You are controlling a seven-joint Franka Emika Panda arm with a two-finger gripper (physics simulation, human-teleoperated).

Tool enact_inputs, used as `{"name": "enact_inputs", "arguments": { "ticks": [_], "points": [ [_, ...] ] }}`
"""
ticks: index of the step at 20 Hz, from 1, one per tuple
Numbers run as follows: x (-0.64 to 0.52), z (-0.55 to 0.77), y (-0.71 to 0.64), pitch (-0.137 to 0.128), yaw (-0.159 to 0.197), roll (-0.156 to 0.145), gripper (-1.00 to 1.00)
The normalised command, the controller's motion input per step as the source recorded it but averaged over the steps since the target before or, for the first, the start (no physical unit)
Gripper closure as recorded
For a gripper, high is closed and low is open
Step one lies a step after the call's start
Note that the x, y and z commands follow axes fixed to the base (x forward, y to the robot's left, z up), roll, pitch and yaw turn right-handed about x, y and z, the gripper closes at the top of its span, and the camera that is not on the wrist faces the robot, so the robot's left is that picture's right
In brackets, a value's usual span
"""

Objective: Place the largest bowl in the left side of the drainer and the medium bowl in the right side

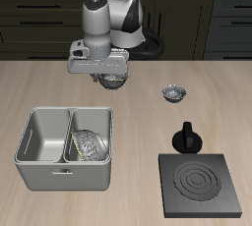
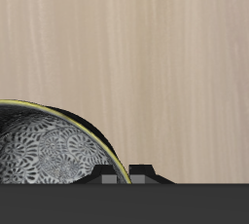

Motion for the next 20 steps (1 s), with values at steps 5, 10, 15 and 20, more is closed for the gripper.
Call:
{"name": "enact_inputs", "arguments": {
  "ticks": [5,10,15,20],
  "points": [
    [0.15,0.60,-0.38,-0.045,-0.019,-0.136,1.00],
    [0.25,0.28,-0.40,-0.021,0.003,-0.098,1.00],
    [0.41,0.31,-0.42,0.002,-0.022,-0.072,1.00],
    [0.42,0.27,-0.47,0.030,-0.064,-0.048,1.00]
  ]
}}
